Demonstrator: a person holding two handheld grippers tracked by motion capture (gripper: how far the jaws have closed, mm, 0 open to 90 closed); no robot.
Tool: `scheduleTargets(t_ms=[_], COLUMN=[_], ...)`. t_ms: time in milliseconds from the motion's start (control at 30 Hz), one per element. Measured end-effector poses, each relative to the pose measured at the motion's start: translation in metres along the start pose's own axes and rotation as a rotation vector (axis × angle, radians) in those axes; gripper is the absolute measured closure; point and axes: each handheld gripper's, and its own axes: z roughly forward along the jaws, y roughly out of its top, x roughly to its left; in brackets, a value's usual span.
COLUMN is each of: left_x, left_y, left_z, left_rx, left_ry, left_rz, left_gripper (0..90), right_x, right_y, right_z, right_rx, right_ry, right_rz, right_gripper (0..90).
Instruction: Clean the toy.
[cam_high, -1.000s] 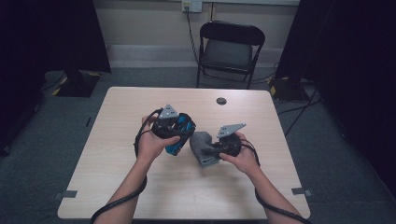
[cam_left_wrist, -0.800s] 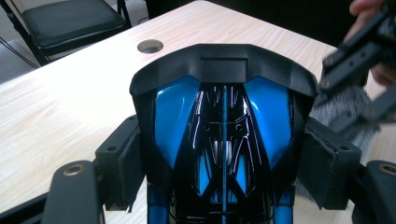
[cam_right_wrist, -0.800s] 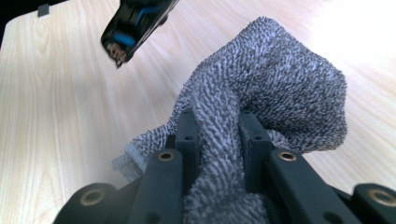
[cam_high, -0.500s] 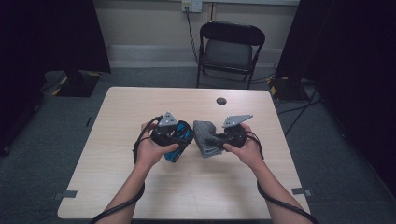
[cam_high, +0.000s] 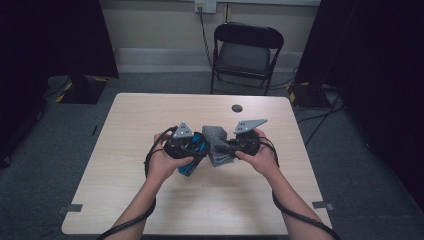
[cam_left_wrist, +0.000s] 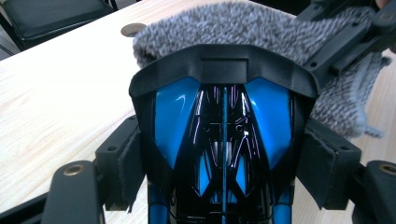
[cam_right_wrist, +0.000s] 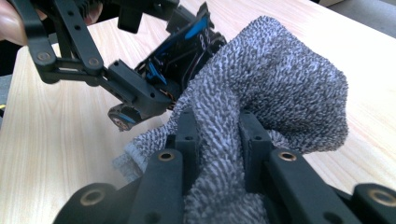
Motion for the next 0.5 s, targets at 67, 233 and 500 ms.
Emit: scheduleTargets(t_ms=[67,233,500], left_x=[0.000,-0.002,-0.002], left_y=[0.001,0.009,0.016], left_z=[0.000,0.002,0.006], left_rx=[-0.002,-0.007,-0.014], left_ry=[-0.002,0.001,-0.007], left_rz=[-0.002,0.008,-0.003], left_gripper=[25.5,25.5,25.5], right_x=[0.000,0.002,0.006], right_y=[-0.001,-0.006,-0.012], right_z=[0.001,0.007,0.014], right_rx=[-0.002,-0.004,0.004], right_ry=[0.003,0.010,0.026], right_rz=[0.003,0.010,0.010], right_gripper=[74.1,74.0,74.1])
